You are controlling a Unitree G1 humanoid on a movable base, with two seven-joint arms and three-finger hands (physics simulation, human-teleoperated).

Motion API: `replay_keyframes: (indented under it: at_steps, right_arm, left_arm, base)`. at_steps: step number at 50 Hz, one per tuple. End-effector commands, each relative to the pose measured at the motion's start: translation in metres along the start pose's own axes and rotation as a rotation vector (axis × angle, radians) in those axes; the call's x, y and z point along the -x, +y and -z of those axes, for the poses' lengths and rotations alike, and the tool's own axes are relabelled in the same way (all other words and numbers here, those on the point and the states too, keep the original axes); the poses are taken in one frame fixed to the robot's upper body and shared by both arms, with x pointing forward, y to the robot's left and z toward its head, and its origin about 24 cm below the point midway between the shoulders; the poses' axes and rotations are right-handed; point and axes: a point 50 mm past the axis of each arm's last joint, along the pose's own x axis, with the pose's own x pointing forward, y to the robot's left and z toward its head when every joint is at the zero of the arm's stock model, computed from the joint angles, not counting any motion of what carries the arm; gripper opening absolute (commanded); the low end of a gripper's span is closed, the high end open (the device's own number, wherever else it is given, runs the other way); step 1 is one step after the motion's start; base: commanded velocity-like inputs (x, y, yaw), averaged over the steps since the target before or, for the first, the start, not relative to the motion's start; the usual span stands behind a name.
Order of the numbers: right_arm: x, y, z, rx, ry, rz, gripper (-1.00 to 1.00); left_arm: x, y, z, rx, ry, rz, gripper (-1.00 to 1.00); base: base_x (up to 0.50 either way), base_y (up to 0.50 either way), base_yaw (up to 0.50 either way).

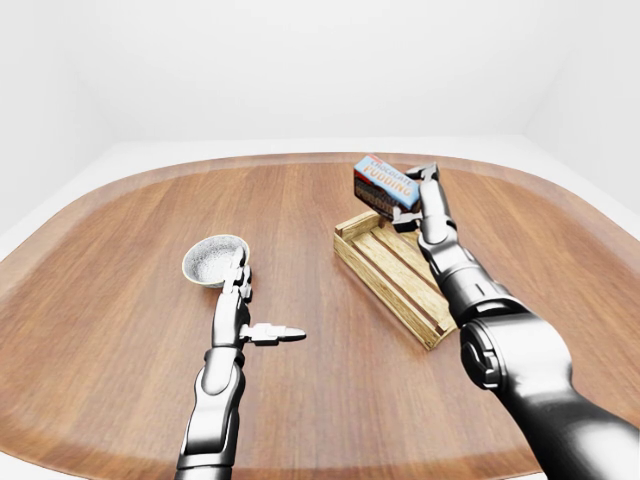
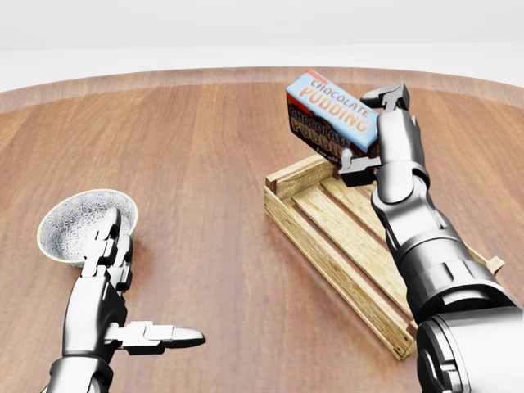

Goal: Pick up the chocolate pudding and put it in the tray.

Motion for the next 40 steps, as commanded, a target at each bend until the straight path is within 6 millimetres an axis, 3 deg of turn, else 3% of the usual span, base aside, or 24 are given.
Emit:
replay_keyframes:
  at_steps: [1,26,29,30,33,40]
  right_arm:
    - [0.0,-0.009,0.01,-0.029,0.033,0.04,-1.0]
    - [0.004,-0.016,0.031,-0.027,0.082,0.094,-1.0]
    - [0.005,-0.017,0.035,-0.029,0.092,0.11,-1.0]
    - [0.01,-0.012,0.047,-0.021,0.128,0.121,-1.0]
    - [0.007,-0.018,0.04,-0.012,0.102,0.151,-1.0]
    - [0.013,-0.017,0.051,-0.035,0.142,0.216,-1.0]
  left_arm:
    - [0.0,-0.001,0.003,0.016,0.011,0.015,1.0]
    - [0.0,-0.001,0.001,0.018,0.012,0.011,1.0]
    - [-0.001,0.0,0.002,0.019,0.012,0.01,1.0]
    - [-0.001,-0.001,0.002,0.018,0.012,0.01,1.0]
    - [-0.001,0.0,0.001,0.019,0.013,0.009,1.0]
    - [0.0,0.0,0.001,0.018,0.013,0.01,1.0]
  base:
    - [0.0,0.0,0.0]
    - [0.0,0.0,0.0]
    - [0.0,0.0,0.0]
    - [0.0,0.0,0.0]
    - [0.0,0.0,0.0]
    - [0.0,0.0,0.0]
